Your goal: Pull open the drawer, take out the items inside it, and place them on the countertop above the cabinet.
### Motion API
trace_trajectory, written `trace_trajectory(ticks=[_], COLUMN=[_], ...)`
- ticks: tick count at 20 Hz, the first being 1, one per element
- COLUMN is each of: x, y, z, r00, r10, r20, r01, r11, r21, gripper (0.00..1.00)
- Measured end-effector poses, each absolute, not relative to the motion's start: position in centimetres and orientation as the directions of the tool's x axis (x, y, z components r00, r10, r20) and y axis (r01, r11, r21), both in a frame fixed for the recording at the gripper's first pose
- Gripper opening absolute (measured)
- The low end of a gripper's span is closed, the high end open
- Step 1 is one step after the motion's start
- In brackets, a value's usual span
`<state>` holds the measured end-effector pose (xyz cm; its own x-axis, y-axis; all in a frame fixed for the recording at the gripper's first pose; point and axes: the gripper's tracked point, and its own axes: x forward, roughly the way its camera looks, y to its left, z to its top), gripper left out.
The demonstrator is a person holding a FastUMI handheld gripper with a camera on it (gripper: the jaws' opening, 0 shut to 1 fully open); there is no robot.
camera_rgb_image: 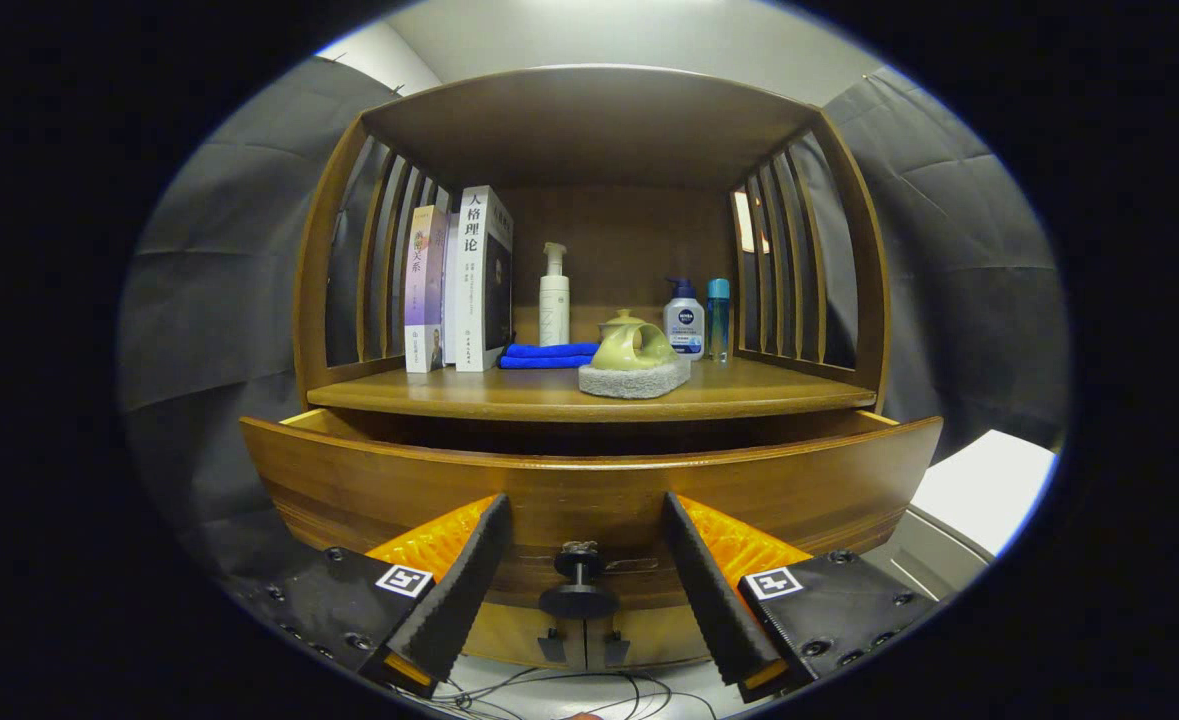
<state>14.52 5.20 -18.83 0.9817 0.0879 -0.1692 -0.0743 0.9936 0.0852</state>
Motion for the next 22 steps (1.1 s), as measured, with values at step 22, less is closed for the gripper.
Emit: trace_trajectory(ticks=[22], x=[21.3], y=[5.3], z=[-20.3], r00=[0.976], r10=[0.075], r20=[-0.203], r01=[-0.056], r11=[0.994], r21=[0.096], gripper=[0.97])
